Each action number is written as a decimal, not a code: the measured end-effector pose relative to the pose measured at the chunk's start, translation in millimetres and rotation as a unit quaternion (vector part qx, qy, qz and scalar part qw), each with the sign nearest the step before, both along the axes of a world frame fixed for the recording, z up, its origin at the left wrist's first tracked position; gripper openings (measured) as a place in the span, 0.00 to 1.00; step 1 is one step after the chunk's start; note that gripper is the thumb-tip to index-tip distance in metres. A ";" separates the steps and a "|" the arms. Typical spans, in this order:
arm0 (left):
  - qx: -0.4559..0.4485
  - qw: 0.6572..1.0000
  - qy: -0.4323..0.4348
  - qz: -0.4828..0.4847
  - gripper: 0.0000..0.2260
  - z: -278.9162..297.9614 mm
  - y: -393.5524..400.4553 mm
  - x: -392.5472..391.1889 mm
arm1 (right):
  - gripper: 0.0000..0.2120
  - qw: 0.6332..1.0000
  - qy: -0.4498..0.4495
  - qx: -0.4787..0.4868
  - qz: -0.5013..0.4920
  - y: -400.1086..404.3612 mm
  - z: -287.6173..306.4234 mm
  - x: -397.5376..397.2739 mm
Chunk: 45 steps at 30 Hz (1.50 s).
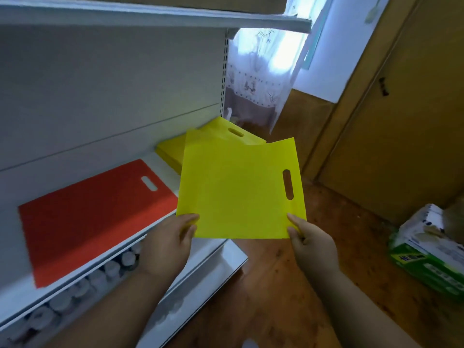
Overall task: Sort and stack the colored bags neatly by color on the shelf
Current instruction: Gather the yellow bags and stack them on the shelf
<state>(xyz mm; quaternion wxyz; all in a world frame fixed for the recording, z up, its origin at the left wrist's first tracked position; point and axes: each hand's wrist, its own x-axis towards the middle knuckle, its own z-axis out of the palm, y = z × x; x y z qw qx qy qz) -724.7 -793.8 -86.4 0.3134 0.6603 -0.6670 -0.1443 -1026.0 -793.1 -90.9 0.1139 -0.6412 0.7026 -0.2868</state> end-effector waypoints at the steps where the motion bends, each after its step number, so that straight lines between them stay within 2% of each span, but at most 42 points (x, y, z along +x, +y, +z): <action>1: 0.001 1.000 -0.001 0.019 0.11 0.8 -5.3 -9.6 | 0.17 1.000 0.009 -0.001 0.017 -20.2 2.4 -10.0; 5: 0.005 0.995 0.016 0.096 0.11 13.3 -33.9 -28.4 | 0.16 0.995 0.011 -0.031 0.099 -100.5 15.6 -25.1; 10: 0.015 0.982 0.023 0.189 0.11 14.5 -62.8 -19.0 | 0.15 0.984 0.024 -0.010 0.177 -179.3 17.0 -4.6; 16: 0.033 0.969 -0.016 0.246 0.11 30.9 -127.5 -8.3 | 0.18 0.986 0.005 -0.022 0.164 -261.4 33.0 16.9; 19: 0.046 0.961 -0.023 0.272 0.14 32.2 -155.1 -17.0 | 0.18 0.985 0.035 -0.009 0.168 -295.9 39.0 12.1; 22: 0.073 0.956 -0.067 0.275 0.14 27.9 -170.8 -27.7 | 0.17 0.982 0.060 0.005 0.177 -322.5 38.3 3.7; 28: 0.113 0.937 -0.104 0.315 0.13 19.2 -201.9 -51.7 | 0.17 0.958 0.134 0.036 0.253 -379.8 36.3 -6.4; 34: 0.179 0.917 -0.137 0.329 0.12 8.6 -224.6 -76.3 | 0.13 0.918 0.243 0.087 0.301 -418.2 33.5 -15.6; 38: 0.181 0.905 -0.162 0.350 0.11 -0.8 -226.8 -86.0 | 0.14 0.896 0.288 0.086 0.328 -426.8 34.5 -13.3; 42: 0.126 0.901 -0.209 0.359 0.07 -1.0 -219.6 -92.7 | 0.17 0.884 0.272 0.050 0.377 -418.9 40.9 -6.3; 45: 0.079 0.909 -0.218 0.347 0.10 4.7 -209.9 -95.9 | 0.18 0.876 0.228 0.029 0.425 -406.1 49.7 11.0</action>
